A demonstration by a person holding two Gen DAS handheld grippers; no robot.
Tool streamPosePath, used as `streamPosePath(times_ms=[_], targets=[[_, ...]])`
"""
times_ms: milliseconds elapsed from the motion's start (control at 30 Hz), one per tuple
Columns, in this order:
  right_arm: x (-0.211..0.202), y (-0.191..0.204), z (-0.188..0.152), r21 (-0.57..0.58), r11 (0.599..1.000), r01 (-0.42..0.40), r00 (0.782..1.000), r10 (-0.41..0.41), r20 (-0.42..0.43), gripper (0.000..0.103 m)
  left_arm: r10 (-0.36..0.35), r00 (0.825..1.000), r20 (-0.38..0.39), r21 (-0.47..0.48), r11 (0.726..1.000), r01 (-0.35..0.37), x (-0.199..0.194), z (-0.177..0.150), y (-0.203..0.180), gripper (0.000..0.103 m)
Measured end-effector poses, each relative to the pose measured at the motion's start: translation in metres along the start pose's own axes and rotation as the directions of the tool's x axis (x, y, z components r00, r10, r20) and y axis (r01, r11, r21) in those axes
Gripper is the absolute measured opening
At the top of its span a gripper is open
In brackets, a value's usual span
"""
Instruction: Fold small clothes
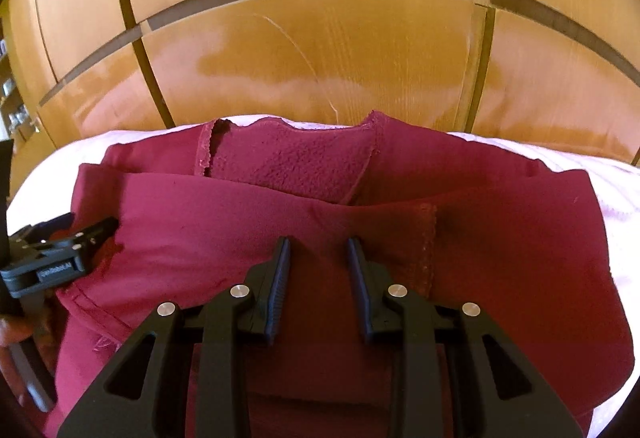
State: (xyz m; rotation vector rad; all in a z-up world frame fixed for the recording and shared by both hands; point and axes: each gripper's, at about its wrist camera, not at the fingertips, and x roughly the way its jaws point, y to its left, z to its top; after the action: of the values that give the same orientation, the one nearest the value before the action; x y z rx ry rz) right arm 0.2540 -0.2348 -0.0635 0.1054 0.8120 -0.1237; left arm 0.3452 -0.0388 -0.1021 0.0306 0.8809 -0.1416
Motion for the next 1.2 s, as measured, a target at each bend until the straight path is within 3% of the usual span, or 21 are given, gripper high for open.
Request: streamPosePath(times_ms=[167,333,433,500,533,567,667,800,867,933,1067,1200], targets=[[0.000,0.000,0.002,-0.004,1.000,0.002,1.000,-0.002,0.006,0.028,-0.006,1.000,-0.002,0.002,1.000,0.006,-0.011,-0.006,0.011,0.101],[-0.003,-0.003,0.000,0.005,1.000,-0.011,0.999,0.010,0.032,0.028,-0.004,1.000,0.008,-0.004,1.000,0.004,-0.055,-0.037,0.019,0.101],[-0.008,-0.002,-0.002,-0.001,1.000,-0.003,0.998,0.003,0.060,0.028,-0.049,0.999,-0.009,-0.057,0.997,0.048,-0.079,-0.061,0.032,0.101],[-0.016,-0.001,-0.002,-0.003,1.000,0.009,0.996,-0.008,0.093,0.040,-0.053,0.998,-0.029,-0.073,0.996,0.051,-0.091,-0.075,0.038,0.101],[-0.020,-0.001,-0.002,0.000,1.000,0.018,0.994,-0.018,0.106,0.059,-0.057,0.998,-0.034,-0.073,0.996,0.054,-0.098,-0.082,0.041,0.101],[-0.027,-0.003,-0.002,0.008,0.999,0.035,0.992,-0.036,0.118,0.065,-0.059,0.998,-0.037,-0.069,0.996,0.057,-0.103,-0.087,0.043,0.101],[-0.057,-0.011,-0.012,0.050,0.999,-0.007,0.991,0.000,0.137,0.065,-0.062,0.998,-0.017,-0.059,0.996,0.061,-0.126,-0.103,0.057,0.101],[-0.091,-0.021,-0.043,0.039,0.997,-0.068,0.995,0.065,0.079,0.065,-0.094,0.995,-0.020,-0.110,0.990,0.091,-0.133,-0.126,0.072,0.101],[-0.108,-0.027,-0.065,0.034,0.995,-0.098,0.995,0.097,0.026,0.077,-0.111,0.993,-0.037,-0.142,0.984,0.104,-0.136,-0.136,0.082,0.101],[-0.123,-0.030,-0.084,0.032,0.994,-0.108,0.994,0.108,-0.002,0.085,-0.137,0.990,-0.041,-0.163,0.978,0.129,-0.141,-0.146,0.085,0.101],[-0.142,-0.034,-0.110,0.005,0.997,-0.076,0.997,0.076,-0.028,0.087,-0.153,0.988,-0.034,-0.144,0.979,0.147,-0.152,-0.163,0.087,0.101],[-0.154,-0.046,-0.128,0.064,0.995,-0.070,0.997,0.072,-0.038,0.088,-0.182,0.983,-0.035,-0.103,0.979,0.178,-0.161,-0.170,0.087,0.101]])
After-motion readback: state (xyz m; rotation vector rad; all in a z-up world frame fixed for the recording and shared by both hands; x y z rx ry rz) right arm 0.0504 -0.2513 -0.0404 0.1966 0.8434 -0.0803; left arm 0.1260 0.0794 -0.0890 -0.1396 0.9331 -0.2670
